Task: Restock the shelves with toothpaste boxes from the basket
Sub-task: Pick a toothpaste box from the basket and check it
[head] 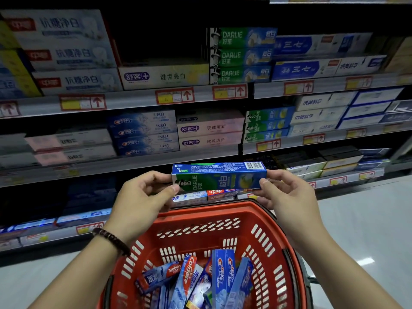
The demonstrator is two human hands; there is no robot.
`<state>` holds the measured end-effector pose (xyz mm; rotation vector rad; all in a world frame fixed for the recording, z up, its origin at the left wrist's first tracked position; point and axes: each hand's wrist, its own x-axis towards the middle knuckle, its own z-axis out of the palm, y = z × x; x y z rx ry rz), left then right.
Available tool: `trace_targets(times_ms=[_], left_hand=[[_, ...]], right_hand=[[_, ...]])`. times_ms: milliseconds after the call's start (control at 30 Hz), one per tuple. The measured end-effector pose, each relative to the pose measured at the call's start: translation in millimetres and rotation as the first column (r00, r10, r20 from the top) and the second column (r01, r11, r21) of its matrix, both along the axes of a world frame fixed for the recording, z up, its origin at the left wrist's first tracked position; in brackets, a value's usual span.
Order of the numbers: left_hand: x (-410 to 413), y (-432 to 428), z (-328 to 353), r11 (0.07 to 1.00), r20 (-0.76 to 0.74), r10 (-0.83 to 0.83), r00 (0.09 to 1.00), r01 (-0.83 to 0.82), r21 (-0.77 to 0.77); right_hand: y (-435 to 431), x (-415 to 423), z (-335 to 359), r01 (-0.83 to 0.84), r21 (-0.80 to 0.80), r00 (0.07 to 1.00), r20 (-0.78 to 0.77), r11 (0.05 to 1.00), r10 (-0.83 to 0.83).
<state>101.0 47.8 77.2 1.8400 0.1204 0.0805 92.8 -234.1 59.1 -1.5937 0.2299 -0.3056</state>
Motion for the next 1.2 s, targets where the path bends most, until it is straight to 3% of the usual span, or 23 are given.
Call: trace_targets(times_ms=[433, 700, 1200], left_hand=[[-2.0, -7.2, -0.5, 0.998, 0.112, 0.013, 0.994, -0.019, 0.051], [-7.6, -35.8, -8.8, 0.982, 0.053, 0.068, 0.996, -0.057, -0.18], [-1.9, -88.6, 9.9, 0.967, 0.156, 0.076, 0.985, -0.035, -0.251]], right_hand=[[-2.1, 1.0, -0.1, 0.055, 0.05, 0.998, 0.025, 0.997, -0.056], [-11.2, -2.9, -0.3, 0.106, 0.089, 0.994, 0.022, 0.99, -0.108], [-40.4, -17.0, 17.3, 0.254, 0.188, 0.958, 0.082, 0.949, -0.273]])
